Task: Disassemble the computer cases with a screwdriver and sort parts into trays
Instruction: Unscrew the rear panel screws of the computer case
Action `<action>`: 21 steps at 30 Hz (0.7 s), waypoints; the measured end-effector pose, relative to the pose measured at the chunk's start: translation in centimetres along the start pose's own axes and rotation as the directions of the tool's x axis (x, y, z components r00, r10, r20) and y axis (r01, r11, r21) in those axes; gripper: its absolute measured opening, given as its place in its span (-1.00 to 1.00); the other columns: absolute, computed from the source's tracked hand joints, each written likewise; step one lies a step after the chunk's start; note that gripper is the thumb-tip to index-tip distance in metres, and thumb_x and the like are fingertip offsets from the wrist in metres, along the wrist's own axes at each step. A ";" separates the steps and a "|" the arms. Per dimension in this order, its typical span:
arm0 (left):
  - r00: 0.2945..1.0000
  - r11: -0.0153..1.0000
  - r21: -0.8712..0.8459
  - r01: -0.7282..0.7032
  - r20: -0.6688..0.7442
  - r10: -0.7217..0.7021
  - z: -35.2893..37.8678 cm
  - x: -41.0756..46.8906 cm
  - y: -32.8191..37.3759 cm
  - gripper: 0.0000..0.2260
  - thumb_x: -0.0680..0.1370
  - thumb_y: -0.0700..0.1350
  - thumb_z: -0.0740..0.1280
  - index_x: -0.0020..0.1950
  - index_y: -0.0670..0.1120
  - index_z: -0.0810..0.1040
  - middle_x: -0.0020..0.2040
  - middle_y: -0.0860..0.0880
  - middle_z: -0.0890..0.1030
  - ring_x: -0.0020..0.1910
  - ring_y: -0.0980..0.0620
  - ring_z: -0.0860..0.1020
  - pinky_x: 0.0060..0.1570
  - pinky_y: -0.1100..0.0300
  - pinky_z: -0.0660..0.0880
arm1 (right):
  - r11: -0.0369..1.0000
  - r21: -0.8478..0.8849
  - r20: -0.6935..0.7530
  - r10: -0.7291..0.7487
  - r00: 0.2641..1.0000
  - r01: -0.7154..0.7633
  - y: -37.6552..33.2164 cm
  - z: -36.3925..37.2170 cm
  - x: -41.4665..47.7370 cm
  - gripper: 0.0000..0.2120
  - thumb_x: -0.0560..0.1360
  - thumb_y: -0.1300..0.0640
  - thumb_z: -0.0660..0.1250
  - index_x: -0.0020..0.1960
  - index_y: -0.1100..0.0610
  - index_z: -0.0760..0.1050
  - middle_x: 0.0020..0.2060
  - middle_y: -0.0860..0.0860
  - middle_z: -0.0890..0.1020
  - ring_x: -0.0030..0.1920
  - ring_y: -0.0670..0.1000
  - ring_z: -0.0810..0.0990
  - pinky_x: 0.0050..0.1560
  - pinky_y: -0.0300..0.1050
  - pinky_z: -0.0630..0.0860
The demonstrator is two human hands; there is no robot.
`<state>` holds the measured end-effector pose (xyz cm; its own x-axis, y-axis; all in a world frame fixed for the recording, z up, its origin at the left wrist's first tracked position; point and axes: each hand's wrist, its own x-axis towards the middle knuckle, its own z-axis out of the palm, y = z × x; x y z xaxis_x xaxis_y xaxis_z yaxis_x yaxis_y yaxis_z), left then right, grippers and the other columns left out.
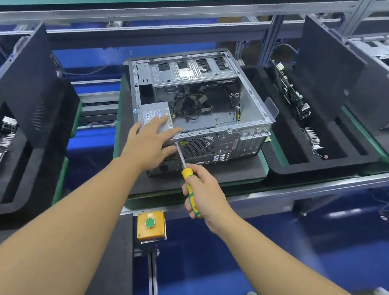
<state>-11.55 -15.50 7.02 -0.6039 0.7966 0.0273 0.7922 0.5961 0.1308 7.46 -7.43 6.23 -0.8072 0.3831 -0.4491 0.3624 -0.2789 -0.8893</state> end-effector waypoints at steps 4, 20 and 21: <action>1.000 1.000 -0.006 0.011 -0.018 -0.011 0.0 0.0 0.2 -0.58 0.63 0.15 0.22 0.50 0.25 0.31 0.61 0.02 0.12 0.59 0.00 0.06 0.53 -0.14 -0.06 | 1.000 0.010 0.008 -0.004 1.000 0.004 0.3 0.1 -0.1 -0.72 0.62 0.05 0.15 0.22 -0.23 0.50 -0.32 -0.02 0.50 -0.52 -0.04 0.39 -0.54 -0.20 0.34; 0.999 0.999 -0.025 0.024 -0.023 -0.025 0.0 -0.1 0.2 -0.59 0.62 0.16 0.23 0.48 0.25 0.33 0.62 0.03 0.12 0.59 -0.02 0.07 0.54 -0.15 -0.08 | 0.999 -0.030 -0.054 -0.027 0.998 0.026 0.2 0.4 0.1 -0.71 0.64 0.07 0.17 0.32 -0.15 0.46 -0.33 -0.02 0.51 -0.53 -0.05 0.39 -0.56 -0.21 0.34; 0.999 0.999 -0.023 0.025 -0.022 -0.025 0.0 -0.1 0.2 -0.59 0.63 0.16 0.23 0.48 0.25 0.33 0.62 0.03 0.12 0.59 -0.02 0.07 0.54 -0.15 -0.09 | 1.000 -0.023 -0.057 -0.021 0.998 0.020 0.2 0.6 0.1 -0.72 0.65 0.07 0.17 0.32 -0.15 0.46 -0.33 -0.02 0.51 -0.53 -0.04 0.40 -0.56 -0.21 0.34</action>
<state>-11.37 -15.44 7.06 -0.6254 0.7790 0.0453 0.7748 0.6131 0.1544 7.18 -7.95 6.07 -0.7869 0.4383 -0.4344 0.3567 -0.2513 -0.8998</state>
